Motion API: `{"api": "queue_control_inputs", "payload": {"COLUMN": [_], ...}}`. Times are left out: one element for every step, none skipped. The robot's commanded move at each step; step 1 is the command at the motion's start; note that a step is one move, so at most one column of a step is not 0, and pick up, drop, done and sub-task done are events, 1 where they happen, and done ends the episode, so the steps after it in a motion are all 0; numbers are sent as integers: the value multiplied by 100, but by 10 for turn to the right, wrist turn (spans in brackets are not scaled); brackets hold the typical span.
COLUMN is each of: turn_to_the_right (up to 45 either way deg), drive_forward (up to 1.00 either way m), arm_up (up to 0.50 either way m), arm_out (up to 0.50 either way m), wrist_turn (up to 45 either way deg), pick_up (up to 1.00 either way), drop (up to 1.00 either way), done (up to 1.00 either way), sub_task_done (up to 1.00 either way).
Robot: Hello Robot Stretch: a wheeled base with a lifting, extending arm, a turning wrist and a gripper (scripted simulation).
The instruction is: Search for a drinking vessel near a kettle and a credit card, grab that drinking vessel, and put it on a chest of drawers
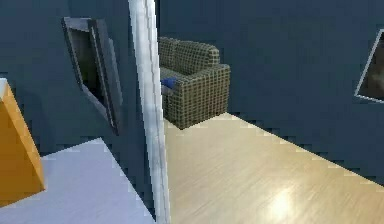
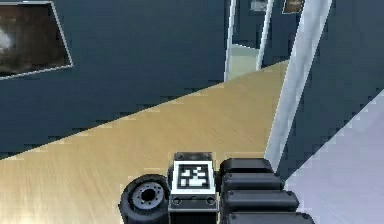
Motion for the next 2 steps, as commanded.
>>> {"api": "queue_control_inputs", "payload": {"turn_to_the_right": [450,390], "drive_forward": [0,0], "arm_up": [0,0], "arm_out": [0,0], "wrist_turn": [0,0], "pick_up": [0,0], "drop": [0,0], "done": [0,0], "sub_task_done": [0,0]}}
